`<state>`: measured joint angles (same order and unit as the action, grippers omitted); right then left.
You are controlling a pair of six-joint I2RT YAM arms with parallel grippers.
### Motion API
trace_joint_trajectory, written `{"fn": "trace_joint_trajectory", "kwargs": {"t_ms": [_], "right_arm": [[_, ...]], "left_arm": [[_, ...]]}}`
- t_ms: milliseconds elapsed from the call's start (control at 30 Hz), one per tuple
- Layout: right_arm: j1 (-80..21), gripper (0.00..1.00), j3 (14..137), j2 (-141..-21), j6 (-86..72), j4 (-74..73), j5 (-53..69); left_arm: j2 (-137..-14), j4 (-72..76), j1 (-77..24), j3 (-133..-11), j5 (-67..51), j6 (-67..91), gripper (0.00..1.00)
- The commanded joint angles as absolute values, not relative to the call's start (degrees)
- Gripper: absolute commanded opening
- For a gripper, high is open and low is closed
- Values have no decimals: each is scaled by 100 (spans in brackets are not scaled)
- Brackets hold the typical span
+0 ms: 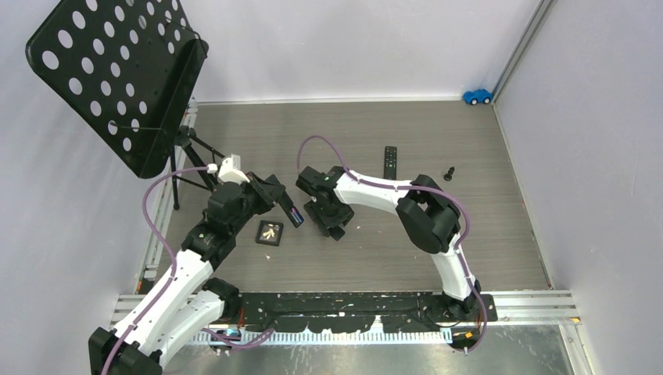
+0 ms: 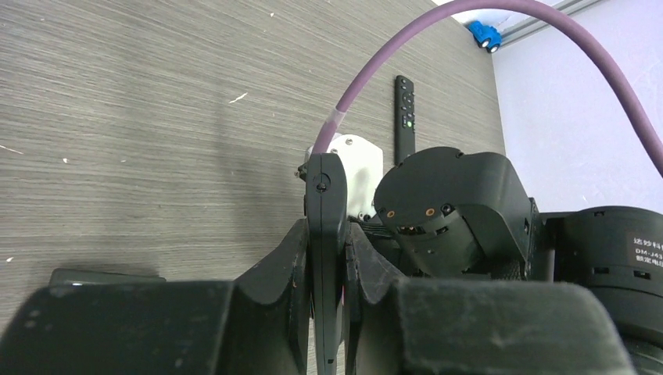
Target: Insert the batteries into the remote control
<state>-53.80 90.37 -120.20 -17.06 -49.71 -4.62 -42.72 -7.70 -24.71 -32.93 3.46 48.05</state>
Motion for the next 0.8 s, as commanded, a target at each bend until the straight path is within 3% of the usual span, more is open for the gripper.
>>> {"fn": "trace_joint_trajectory", "kwargs": {"t_ms": [0,67,267,500,633,767], "right_arm": [[-5205,66,9345,-12112,-1892,-5335,-228],[-5081,65,9351,-12134,-1888,-5394,78],[-4970,42,9334,-12182,-1728,-5575,406],[-4855,36,9158,-12120,-1740,-5609,372],[-4817,39,8816,-11921,-1886,-5501,31],[-4825,56,8290,-11496,-2051,-4894,209]], "left_arm": [[-4192,-679,-2443,-3646,436,4673,0],[-4203,-685,-2443,-3683,423,4667,0],[-4252,-648,-2435,-3733,409,4641,0],[-4355,-579,-2435,-3775,250,4685,0],[-4371,-585,-2435,-3771,177,4685,0],[-4386,-565,-2435,-3757,171,4693,0]]}}
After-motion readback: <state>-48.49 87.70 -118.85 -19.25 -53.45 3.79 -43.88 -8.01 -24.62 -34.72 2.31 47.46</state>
